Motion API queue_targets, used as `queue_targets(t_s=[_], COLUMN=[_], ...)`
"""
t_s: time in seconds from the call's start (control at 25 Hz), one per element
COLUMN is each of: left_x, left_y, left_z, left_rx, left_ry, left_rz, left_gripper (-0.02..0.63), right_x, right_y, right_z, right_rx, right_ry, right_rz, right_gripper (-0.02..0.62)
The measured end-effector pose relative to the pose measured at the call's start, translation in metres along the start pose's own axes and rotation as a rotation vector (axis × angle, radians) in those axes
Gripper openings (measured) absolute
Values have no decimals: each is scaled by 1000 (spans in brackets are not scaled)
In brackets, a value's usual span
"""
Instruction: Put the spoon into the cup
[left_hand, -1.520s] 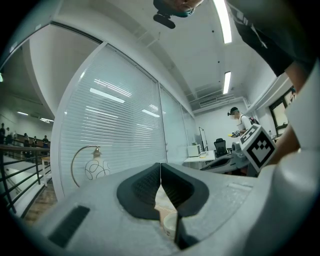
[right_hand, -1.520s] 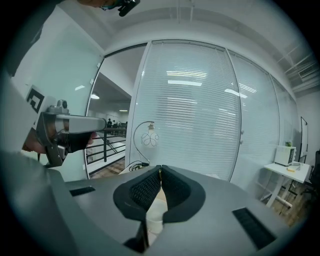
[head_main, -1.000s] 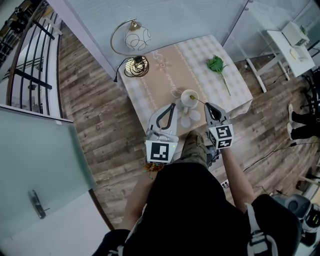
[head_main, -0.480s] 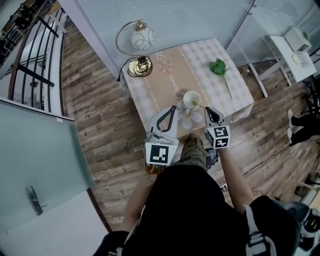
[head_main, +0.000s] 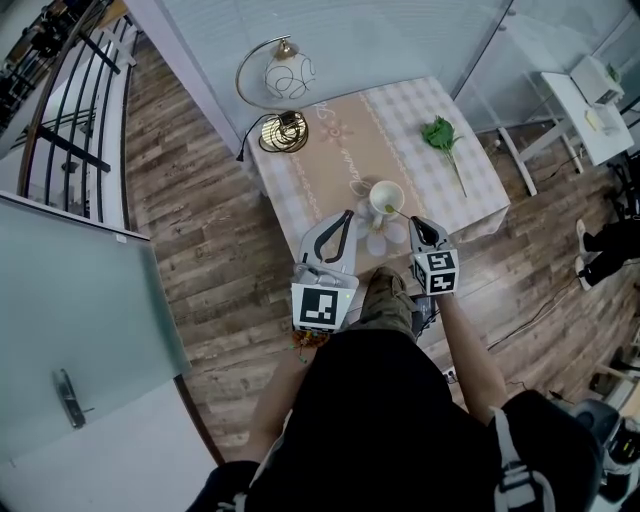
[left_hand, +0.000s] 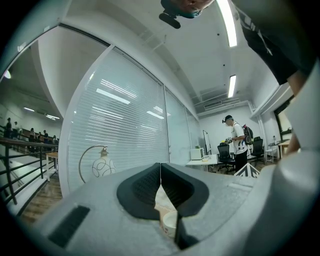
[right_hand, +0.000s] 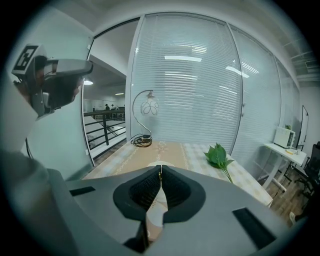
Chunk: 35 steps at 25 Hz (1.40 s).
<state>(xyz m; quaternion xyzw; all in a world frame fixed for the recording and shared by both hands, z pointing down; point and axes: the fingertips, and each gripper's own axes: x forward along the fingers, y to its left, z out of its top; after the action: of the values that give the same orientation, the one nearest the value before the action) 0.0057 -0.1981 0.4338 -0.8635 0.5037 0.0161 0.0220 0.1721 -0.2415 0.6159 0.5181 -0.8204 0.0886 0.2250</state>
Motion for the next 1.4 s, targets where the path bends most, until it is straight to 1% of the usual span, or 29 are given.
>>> queue_targets(t_s=[0.28, 0.48, 1.0, 1.4], left_x=[-1, 0, -1, 3], left_y=[5, 9, 14, 14], left_z=[0, 1, -2, -8], left_rx=[-9, 12, 16, -7], left_ry=[-2, -13, -10, 8], left_rz=[5, -1, -2, 0], left_gripper=[18, 18, 18, 18], right_x=[5, 9, 10, 4], right_y=[1, 1, 2, 2], right_z=[-9, -14, -23, -18], right_rx=[10, 14, 27, 55], right_ry=[27, 39, 63, 58], right_rz=[-1, -1, -8, 15], right_gripper=[9, 9, 11, 11])
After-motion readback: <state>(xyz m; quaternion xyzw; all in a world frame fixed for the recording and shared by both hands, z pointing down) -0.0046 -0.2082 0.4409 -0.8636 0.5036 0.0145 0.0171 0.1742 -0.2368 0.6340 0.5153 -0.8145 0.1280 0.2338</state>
